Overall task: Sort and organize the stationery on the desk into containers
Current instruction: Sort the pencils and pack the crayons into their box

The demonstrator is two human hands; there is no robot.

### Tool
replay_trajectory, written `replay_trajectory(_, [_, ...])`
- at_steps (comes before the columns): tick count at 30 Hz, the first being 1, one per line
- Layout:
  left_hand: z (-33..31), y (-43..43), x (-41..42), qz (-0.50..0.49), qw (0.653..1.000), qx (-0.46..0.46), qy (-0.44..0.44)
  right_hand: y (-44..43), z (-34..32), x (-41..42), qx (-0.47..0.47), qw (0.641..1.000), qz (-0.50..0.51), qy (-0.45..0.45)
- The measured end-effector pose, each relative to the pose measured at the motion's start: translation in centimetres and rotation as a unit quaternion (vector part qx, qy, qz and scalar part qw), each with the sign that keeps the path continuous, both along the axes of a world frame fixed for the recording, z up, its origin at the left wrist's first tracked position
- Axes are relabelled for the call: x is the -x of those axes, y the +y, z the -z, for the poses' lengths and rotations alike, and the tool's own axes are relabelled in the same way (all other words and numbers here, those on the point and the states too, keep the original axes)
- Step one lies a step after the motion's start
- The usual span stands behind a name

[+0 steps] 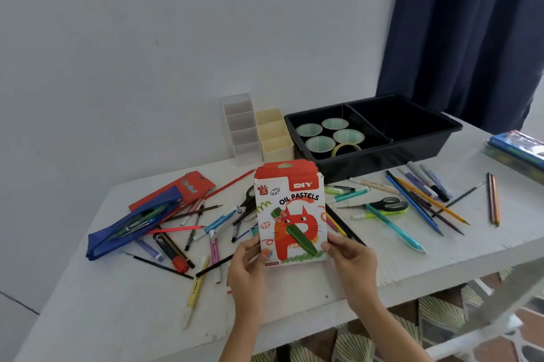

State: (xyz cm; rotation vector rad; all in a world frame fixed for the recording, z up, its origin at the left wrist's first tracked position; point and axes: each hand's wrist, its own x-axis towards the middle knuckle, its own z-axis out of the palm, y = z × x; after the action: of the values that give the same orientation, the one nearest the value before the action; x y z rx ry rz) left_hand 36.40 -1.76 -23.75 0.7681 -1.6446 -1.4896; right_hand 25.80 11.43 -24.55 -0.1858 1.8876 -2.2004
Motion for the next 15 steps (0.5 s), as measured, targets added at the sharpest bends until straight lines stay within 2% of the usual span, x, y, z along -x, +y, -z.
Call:
replay_trajectory(2, [-0.6, -0.2, 0.7, 0.008, 1.0, 0.002, 0.011, 0.1, -0.7, 0.1, 0.014, 1.0, 0.021, 0.006])
replay_trajectory(10, [-4.1, 2.8, 6.1, 0.15, 0.986, -0.025, 0.069, 3.7, -3.9, 2.2, 0.055, 0.983, 0.167, 0.045])
replay_trajectory(15, [-4.6, 7.4, 10.9, 0.235, 0.971, -0.027, 0.025, 8.2, -4.1, 3.4, 0.03, 0.956, 0.278, 0.092])
